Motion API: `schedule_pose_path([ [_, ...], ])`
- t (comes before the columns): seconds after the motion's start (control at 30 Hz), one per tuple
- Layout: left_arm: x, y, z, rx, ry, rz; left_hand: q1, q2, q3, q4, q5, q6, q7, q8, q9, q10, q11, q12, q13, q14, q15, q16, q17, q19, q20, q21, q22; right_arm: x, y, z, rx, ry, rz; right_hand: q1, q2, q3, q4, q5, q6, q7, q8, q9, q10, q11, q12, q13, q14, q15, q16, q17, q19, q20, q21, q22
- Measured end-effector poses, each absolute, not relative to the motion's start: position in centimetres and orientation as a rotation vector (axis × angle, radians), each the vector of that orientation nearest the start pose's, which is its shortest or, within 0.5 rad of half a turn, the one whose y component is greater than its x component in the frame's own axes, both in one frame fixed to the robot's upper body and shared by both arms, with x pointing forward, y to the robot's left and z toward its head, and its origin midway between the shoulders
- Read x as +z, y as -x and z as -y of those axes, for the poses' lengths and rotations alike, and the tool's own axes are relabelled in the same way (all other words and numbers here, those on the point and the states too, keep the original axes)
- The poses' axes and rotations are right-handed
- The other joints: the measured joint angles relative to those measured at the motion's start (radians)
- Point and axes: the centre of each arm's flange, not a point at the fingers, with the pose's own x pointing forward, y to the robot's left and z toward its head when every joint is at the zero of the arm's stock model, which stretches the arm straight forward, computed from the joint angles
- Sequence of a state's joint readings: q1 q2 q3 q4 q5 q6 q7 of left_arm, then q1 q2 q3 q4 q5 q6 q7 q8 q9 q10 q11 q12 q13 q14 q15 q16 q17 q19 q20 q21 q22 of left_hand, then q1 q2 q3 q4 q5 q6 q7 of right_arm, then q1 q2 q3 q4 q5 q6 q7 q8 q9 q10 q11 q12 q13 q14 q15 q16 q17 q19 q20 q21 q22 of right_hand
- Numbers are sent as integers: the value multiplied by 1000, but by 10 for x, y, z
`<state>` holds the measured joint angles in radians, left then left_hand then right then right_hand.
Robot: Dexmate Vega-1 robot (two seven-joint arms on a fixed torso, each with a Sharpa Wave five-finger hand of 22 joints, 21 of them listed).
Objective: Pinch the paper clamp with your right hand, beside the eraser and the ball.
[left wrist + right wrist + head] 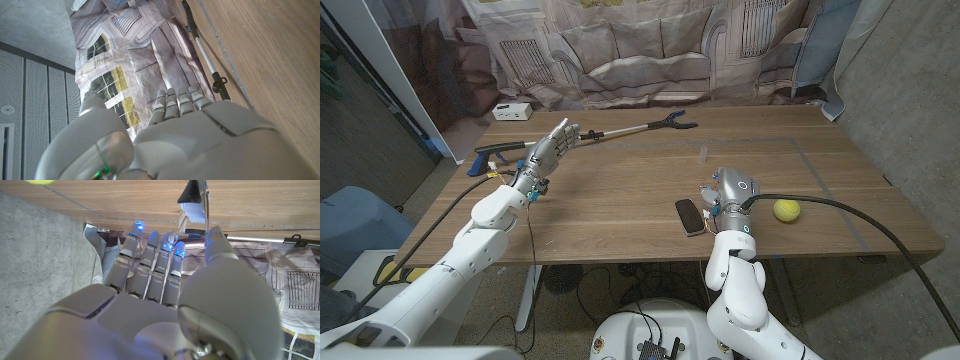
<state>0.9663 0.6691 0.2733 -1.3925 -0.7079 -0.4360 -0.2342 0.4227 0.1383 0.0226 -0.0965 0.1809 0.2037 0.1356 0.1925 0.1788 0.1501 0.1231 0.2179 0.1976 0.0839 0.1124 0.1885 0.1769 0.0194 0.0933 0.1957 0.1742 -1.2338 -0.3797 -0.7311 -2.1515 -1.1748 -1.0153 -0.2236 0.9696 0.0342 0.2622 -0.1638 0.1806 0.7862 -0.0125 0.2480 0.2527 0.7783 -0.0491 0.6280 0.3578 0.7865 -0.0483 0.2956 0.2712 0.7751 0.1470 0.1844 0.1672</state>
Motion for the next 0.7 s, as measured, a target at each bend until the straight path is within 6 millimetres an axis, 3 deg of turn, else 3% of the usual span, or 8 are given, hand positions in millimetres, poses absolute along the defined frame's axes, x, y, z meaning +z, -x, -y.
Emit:
schedule_pose_path([
  [0.03, -19, -599, -346, -323, -80, 728, 0, 0, 0, 0, 0, 0, 0, 0, 0, 0, 0, 0, 0, 0, 0, 0, 0, 0, 0, 0, 0, -83, -458, 134, -582, 1184, 398, 1, -1, 0, 0, 0, 0, 0, 0, 2, -1, -1, 6, 1, 4, -4, 4, 5, 0, 0, 0, 0],
  [0.1, -19, -599, -346, -323, -80, 728, 0, 0, 0, 0, 0, 0, 0, 0, 0, 0, 0, 0, 0, 0, 0, 0, 0, 0, 0, 0, 0, -83, -458, 134, -581, 1179, 400, 8, -8, 0, 0, 0, 7, 0, 0, 7, -7, -7, 22, 102, 14, -14, 16, 16, 0, 0, 1, 0],
  [0.37, -18, -600, -348, -320, -79, 728, 0, 0, 0, 0, 0, 0, 0, 0, 0, 0, 0, 0, 0, 0, 0, 0, 0, 0, 0, 0, 0, -81, -460, 134, -570, 1169, 411, 18, -18, -14, 6, 1, 13, 2, 8, 37, -25, -25, 143, 293, 64, -54, 80, 99, 4, -4, 5, 0],
  [0.63, -18, -601, -349, -319, -77, 724, 0, 0, 4, -4, 0, 0, 0, 0, 0, 0, 0, 1, 0, 0, 0, 0, 0, 0, 0, 0, 0, -80, -462, 134, -559, 1157, 421, 18, -18, -14, 5, 2, 59, 9, 26, 51, -30, -30, 225, 401, 97, -64, 93, 121, 22, -22, 5, 0],
  [0.7, -17, -602, -350, -318, -78, 724, 0, 0, 4, -4, 0, 0, 0, 0, 0, 0, 0, 1, 0, 0, 0, 0, 0, 0, 0, 0, 0, -81, -463, 135, -552, 1147, 423, 18, -18, -11, 8, 2, 81, 14, 26, 49, -17, -17, 248, 421, 113, -62, 85, 110, 35, -28, 12, 0],
])
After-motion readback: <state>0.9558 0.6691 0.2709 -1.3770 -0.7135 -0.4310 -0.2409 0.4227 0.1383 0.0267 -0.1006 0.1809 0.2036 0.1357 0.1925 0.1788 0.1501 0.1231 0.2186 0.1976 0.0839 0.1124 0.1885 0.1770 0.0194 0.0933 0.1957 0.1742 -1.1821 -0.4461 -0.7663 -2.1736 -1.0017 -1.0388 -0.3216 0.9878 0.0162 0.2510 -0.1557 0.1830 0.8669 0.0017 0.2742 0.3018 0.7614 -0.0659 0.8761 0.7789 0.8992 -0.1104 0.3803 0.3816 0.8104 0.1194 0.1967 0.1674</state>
